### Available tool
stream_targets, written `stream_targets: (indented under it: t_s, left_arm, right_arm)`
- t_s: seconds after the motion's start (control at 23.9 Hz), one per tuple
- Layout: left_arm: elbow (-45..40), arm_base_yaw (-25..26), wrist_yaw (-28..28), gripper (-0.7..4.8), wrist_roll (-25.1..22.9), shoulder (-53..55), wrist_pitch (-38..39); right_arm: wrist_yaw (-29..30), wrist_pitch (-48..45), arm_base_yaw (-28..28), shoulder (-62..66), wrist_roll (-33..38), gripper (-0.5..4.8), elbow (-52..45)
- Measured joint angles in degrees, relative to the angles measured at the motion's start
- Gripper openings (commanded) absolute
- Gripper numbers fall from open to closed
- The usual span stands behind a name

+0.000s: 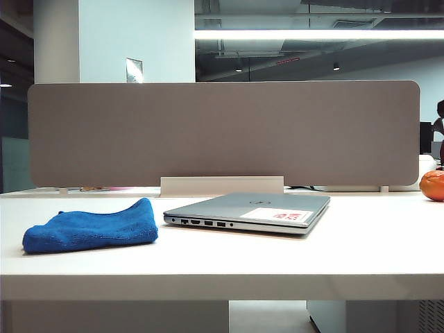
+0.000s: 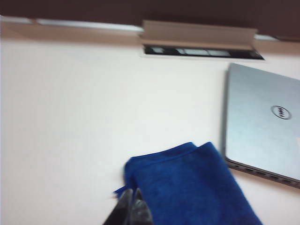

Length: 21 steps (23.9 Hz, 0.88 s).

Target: Pick up the blue rag and put it over the laptop.

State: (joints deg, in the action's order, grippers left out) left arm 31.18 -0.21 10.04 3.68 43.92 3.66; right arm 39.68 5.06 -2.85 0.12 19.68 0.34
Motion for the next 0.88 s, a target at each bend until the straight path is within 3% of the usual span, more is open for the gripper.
stream_targets:
  t_s: [0.33, 0.42, 0.5, 0.88]
  left_arm:
    - [6.47, -0.02, 2.60, 0.13, 3.69, 18.82, -0.24]
    - [6.97, -0.02, 2.64, 1.28, 3.82, 22.67, 0.02]
    - [7.45, -0.07, 3.04, 1.82, 3.85, 25.16, 0.11]
    - [8.50, -0.85, 6.93, 1.89, 6.27, 33.94, -0.15]
  right_arm:
    - [-0.09, 0.00, 0.02, 0.00, 0.00, 0.00, 0.00]
    - [-0.15, 0.00, 0.02, 0.00, 0.00, 0.00, 0.00]
    - [-0.13, -0.02, 0.02, 0.00, 0.00, 0.00, 0.00]
    - [-0.48, 0.00, 0.02, 0.00, -0.04, 0.00, 0.00]
